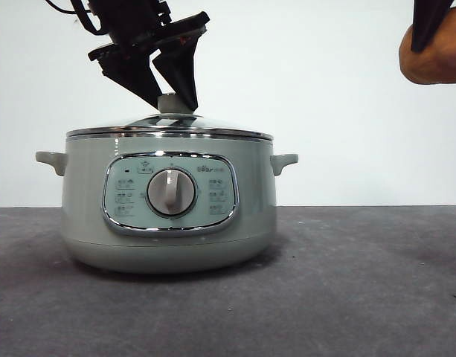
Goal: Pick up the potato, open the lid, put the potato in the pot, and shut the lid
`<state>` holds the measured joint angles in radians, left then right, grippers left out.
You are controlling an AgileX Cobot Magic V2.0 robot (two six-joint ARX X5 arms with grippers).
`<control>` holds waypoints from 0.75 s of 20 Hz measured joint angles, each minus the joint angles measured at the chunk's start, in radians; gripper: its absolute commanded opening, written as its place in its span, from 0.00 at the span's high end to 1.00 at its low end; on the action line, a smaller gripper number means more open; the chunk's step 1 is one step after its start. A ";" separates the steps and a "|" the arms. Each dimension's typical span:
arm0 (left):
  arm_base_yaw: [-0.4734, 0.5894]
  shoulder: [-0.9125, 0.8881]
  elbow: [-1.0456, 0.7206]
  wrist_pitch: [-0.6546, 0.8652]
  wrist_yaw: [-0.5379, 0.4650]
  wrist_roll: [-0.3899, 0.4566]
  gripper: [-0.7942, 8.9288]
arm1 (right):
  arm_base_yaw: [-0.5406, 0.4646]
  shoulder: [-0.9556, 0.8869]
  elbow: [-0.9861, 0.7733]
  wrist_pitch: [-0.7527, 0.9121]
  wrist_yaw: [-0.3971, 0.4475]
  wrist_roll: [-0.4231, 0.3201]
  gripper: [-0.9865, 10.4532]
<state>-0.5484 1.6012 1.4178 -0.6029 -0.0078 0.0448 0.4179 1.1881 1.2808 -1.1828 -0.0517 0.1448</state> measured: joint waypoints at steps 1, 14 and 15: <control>0.000 0.001 0.000 0.003 0.001 0.000 0.93 | 0.000 0.000 0.000 0.000 0.000 0.000 0.92; 0.064 -0.071 0.076 -0.040 0.008 0.001 0.93 | 0.000 0.082 0.145 0.028 -0.114 0.024 0.92; 0.084 -0.084 0.085 -0.039 0.008 0.005 0.93 | 0.004 0.111 0.176 0.028 -0.125 0.028 0.92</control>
<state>-0.4648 1.5177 1.5028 -0.6418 0.0002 0.0494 0.4221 1.2995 1.4570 -1.1545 -0.1764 0.1730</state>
